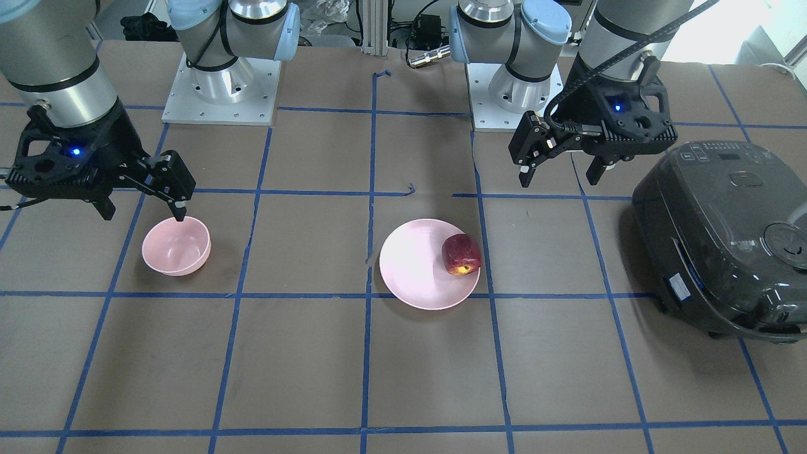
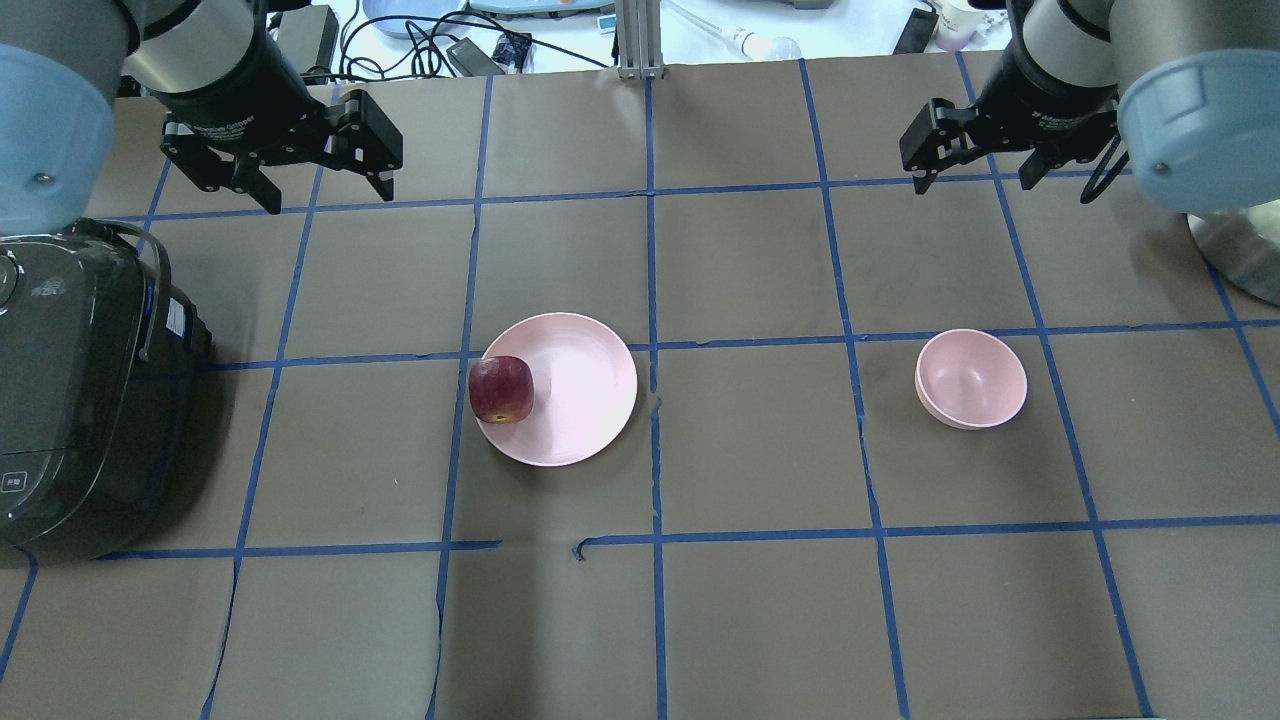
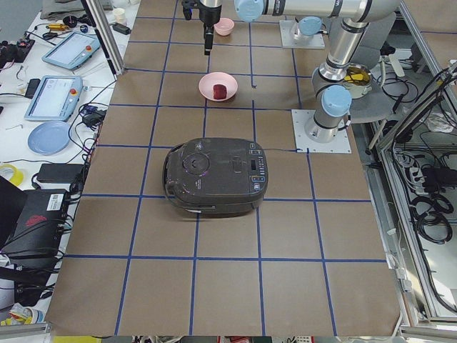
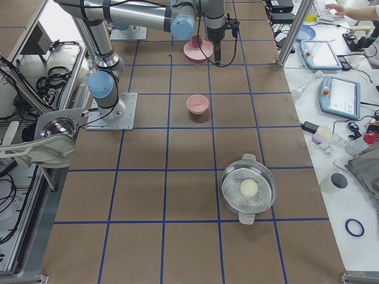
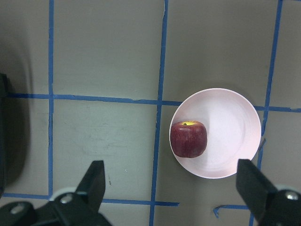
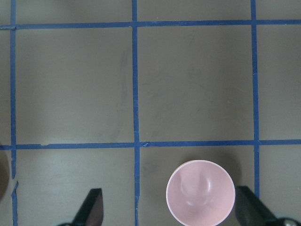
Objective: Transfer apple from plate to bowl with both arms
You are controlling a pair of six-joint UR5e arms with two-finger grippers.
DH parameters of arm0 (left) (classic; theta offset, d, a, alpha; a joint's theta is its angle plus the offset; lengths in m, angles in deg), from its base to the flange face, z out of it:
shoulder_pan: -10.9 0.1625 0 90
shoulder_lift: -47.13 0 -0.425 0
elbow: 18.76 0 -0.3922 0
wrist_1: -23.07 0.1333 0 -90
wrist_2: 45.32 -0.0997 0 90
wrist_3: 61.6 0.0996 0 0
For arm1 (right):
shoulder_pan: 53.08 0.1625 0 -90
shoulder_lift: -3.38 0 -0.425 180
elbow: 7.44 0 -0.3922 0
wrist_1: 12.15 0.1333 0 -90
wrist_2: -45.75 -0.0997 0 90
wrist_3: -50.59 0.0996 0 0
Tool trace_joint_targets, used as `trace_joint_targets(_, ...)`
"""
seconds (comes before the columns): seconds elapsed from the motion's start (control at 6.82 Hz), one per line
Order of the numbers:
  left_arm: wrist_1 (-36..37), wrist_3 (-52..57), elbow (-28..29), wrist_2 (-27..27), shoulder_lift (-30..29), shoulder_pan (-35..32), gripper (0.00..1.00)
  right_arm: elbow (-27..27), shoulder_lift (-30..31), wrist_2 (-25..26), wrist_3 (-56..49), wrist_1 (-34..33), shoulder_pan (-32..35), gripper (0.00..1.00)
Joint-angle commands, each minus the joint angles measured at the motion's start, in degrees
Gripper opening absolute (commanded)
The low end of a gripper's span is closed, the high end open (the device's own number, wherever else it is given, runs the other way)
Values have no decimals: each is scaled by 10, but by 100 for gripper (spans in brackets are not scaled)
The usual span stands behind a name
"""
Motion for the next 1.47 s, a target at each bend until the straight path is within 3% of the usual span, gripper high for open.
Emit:
trace_joint_targets(0.0, 1, 2, -2, -1, 2, 1, 100, 0, 2, 0, 1, 7, 0, 100)
trace_joint_targets(0.73, 0, 2, -3, 0, 1, 1, 100, 0, 9, -1, 3, 35, 1, 100)
trace_joint_targets(1.32, -6, 3, 1, -3, 0, 3, 100, 1, 31, -8, 3, 97, 2, 100)
